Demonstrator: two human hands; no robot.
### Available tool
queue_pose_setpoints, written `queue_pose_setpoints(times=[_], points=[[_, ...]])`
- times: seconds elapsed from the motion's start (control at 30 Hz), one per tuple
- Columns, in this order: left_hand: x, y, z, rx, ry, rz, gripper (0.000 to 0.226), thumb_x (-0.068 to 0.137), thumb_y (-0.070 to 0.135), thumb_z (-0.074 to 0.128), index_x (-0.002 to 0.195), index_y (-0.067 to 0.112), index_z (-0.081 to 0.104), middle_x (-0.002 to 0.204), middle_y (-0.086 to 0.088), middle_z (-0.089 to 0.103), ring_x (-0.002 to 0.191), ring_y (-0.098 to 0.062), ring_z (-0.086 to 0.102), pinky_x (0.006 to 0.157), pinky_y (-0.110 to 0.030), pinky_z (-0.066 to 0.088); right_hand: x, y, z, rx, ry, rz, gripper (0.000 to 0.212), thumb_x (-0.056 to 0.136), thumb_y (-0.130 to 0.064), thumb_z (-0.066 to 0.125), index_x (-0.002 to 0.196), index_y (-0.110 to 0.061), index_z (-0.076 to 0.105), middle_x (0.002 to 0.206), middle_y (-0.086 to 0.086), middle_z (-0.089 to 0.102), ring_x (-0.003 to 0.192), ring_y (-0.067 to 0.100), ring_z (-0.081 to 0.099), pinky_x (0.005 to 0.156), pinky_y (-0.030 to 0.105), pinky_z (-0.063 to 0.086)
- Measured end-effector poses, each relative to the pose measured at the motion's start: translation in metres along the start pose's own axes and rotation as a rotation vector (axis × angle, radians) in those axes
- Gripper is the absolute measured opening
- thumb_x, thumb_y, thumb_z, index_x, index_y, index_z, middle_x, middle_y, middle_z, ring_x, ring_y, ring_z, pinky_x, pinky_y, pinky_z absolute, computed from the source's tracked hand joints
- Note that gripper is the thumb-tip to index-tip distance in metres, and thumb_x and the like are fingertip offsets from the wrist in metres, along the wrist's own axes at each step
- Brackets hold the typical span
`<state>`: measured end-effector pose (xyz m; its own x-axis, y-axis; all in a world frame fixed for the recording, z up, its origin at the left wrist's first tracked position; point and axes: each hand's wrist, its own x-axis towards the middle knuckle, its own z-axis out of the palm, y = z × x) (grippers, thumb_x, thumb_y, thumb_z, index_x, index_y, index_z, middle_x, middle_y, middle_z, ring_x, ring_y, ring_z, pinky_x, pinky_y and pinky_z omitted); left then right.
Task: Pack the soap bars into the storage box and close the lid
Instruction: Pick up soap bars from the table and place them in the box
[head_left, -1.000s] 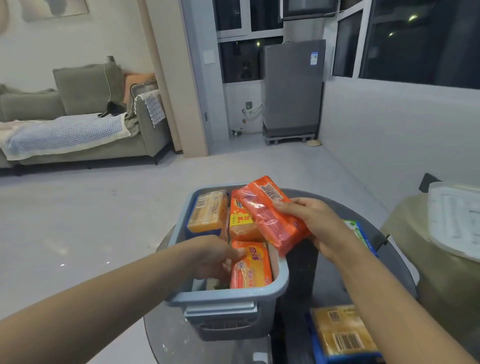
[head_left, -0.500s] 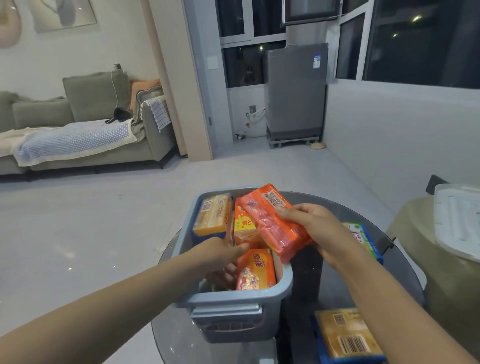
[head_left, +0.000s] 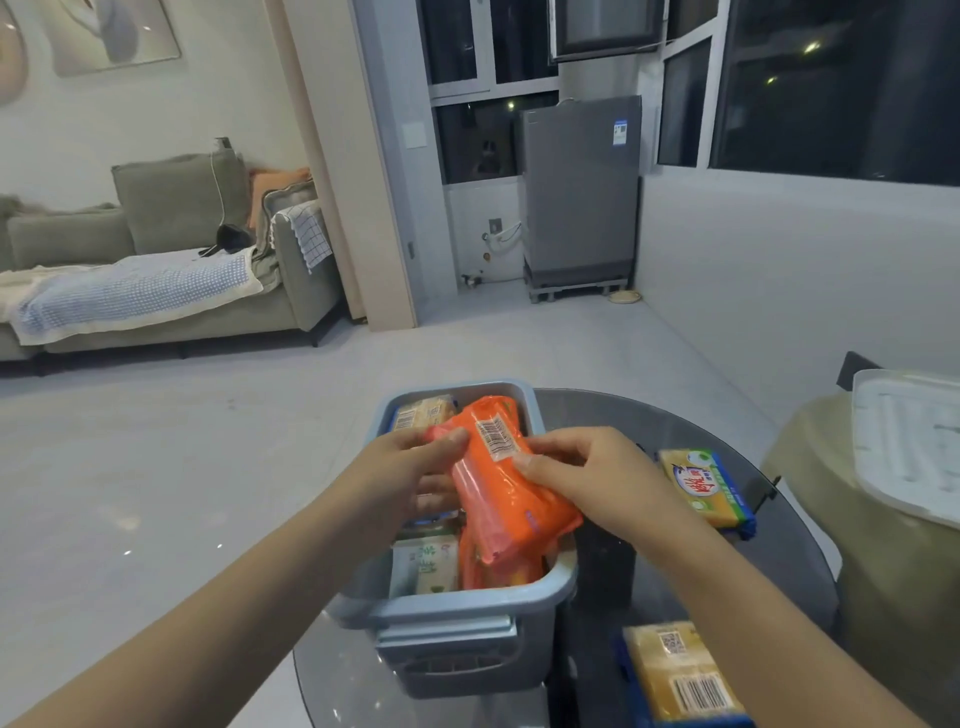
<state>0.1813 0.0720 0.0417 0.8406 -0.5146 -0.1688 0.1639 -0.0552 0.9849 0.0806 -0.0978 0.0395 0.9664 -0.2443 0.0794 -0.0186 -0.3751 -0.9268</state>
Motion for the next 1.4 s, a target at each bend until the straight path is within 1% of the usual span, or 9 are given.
queue_pose_setpoints(times=[0.13,0.33,0.57,0.63,0.73,0.87,1.07,1.23,1.4], points=[[0.005,-0.002,-0.009,0.129,0.016,-0.15,0.02,0.088,0.026,0.063,0.092,0.006,0.062,0.072,-0.008,0.071,0.059,-0.017,0.066,0.048,-0.021,0.055,0.002,0.005,0.001,-0.114,-0.061,-0.014,0.005,0.081,-0.041,0.064,0.085,-0.038,0.067,0.082,-0.023,0.065,0.076,-0.008,0.061,0.056,0.007,0.043],[0.012,-0.015,-0.006,0.335,-0.074,-0.348,0.035,0.084,0.03,0.067,0.102,0.001,0.062,0.075,-0.007,0.072,0.055,-0.014,0.067,0.06,-0.027,0.053,0.009,0.018,0.003,-0.146,0.011,-0.002,0.021,0.086,-0.027,0.061,0.106,-0.028,0.065,0.089,-0.018,0.059,0.081,0.0,0.058,0.053,0.007,0.041],[0.017,-0.017,0.005,0.474,0.008,-0.366,0.053,0.073,0.032,0.077,0.11,-0.002,0.062,0.105,-0.018,0.072,0.085,-0.026,0.071,0.092,-0.04,0.054,0.014,0.028,0.011,-0.127,0.071,-0.039,0.018,0.087,-0.017,0.059,0.096,-0.032,0.063,0.091,-0.011,0.049,0.073,0.004,0.051,0.058,0.007,0.036],[0.019,-0.015,0.01,0.488,0.03,-0.363,0.052,0.073,0.03,0.079,0.111,0.0,0.06,0.105,-0.016,0.072,0.093,-0.029,0.071,0.093,-0.045,0.054,0.015,0.029,0.011,-0.096,0.063,-0.041,0.018,0.087,-0.017,0.058,0.094,-0.033,0.062,0.091,-0.009,0.05,0.074,0.005,0.052,0.058,0.008,0.038],[0.02,-0.015,0.012,0.551,0.057,-0.357,0.048,0.074,0.034,0.078,0.107,0.004,0.06,0.099,-0.013,0.074,0.084,-0.026,0.074,0.084,-0.042,0.059,0.015,0.03,0.01,-0.073,0.047,-0.042,0.017,0.088,-0.018,0.058,0.094,-0.033,0.061,0.092,-0.009,0.05,0.076,0.006,0.054,0.058,0.008,0.039],[0.017,-0.016,0.012,0.625,0.063,-0.342,0.038,0.077,0.04,0.073,0.093,0.008,0.062,0.072,-0.004,0.072,0.057,-0.016,0.072,0.068,-0.032,0.062,0.016,0.03,0.011,-0.065,0.034,-0.042,0.017,0.089,-0.019,0.056,0.092,-0.036,0.059,0.092,-0.011,0.049,0.077,0.006,0.054,0.056,0.007,0.039],[0.014,-0.023,0.016,0.528,0.14,-0.361,0.039,0.083,0.038,0.068,0.1,0.004,0.063,0.075,-0.004,0.066,0.057,-0.016,0.064,0.085,-0.041,0.058,0.016,0.031,0.015,-0.07,0.056,-0.038,0.015,0.09,-0.019,0.056,0.096,-0.032,0.06,0.092,-0.014,0.047,0.079,0.005,0.054,0.056,0.006,0.04],[0.002,-0.021,0.016,0.429,0.081,-0.415,0.033,0.088,0.024,0.064,0.111,0.0,0.064,0.101,-0.016,0.072,0.09,-0.027,0.072,0.092,-0.044,0.055,0.014,0.031,0.015,-0.054,0.07,-0.045,0.013,0.09,-0.02,0.055,0.097,-0.03,0.06,0.092,-0.011,0.047,0.081,0.005,0.053,0.058,0.009,0.04],[-0.006,-0.019,0.019,0.406,0.08,-0.414,0.035,0.087,0.024,0.065,0.116,0.004,0.062,0.109,-0.016,0.071,0.097,-0.028,0.071,0.094,-0.044,0.054,0.011,0.032,0.017,-0.031,0.083,-0.059,0.011,0.091,-0.022,0.053,0.095,-0.032,0.058,0.095,-0.011,0.047,0.083,0.003,0.052,0.059,0.009,0.041]])
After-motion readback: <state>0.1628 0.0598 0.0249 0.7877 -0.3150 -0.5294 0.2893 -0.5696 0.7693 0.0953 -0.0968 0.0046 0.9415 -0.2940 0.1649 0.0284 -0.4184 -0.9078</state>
